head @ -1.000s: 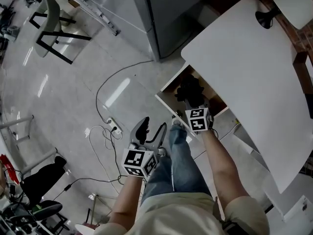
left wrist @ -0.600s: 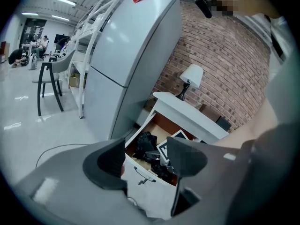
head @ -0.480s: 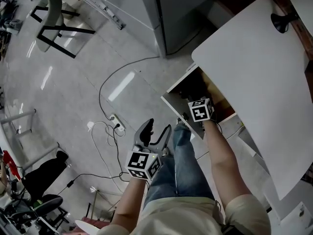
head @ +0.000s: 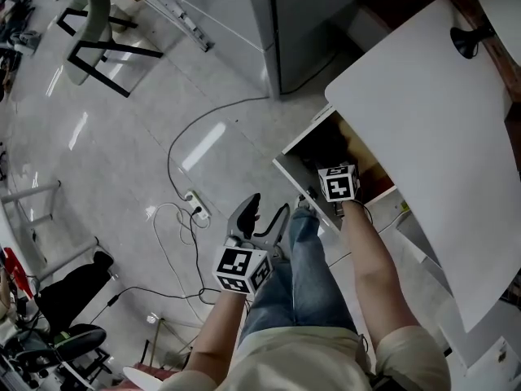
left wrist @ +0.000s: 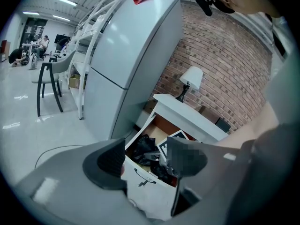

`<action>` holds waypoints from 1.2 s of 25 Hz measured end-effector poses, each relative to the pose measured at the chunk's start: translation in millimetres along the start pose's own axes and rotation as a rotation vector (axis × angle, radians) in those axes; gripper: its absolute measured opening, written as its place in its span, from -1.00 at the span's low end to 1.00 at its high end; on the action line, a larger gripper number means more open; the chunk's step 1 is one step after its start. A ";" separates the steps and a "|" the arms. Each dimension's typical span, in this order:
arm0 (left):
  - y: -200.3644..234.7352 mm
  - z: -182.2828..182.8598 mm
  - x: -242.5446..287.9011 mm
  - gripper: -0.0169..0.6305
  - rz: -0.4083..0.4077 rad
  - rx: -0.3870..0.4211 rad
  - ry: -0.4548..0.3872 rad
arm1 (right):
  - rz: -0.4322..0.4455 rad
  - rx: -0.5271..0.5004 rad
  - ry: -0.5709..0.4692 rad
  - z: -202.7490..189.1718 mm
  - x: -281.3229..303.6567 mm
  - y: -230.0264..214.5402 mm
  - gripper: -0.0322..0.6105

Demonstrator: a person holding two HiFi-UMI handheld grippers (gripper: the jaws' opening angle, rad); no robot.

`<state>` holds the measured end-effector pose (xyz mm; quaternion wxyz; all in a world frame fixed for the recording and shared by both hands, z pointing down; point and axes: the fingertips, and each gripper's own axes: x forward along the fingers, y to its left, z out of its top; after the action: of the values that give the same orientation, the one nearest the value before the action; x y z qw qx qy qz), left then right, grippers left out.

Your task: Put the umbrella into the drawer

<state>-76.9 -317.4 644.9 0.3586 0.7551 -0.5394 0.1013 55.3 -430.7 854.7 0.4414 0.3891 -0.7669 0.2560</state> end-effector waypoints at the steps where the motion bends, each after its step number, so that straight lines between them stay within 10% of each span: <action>1: -0.6 0.5 -2.9 -0.13 -0.001 0.001 -0.003 | -0.004 0.016 -0.023 2.8 -7.4 0.8 0.06; 30: -68.1 -19.7 -221.2 -0.40 -0.030 0.086 -0.156 | -0.041 0.082 -0.594 -0.5 -389.7 172.7 -0.89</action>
<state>-99.8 -129.4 510.2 0.2842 0.7835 -0.5494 0.0597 33.2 -188.0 505.0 0.1866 0.4799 -0.8435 0.1528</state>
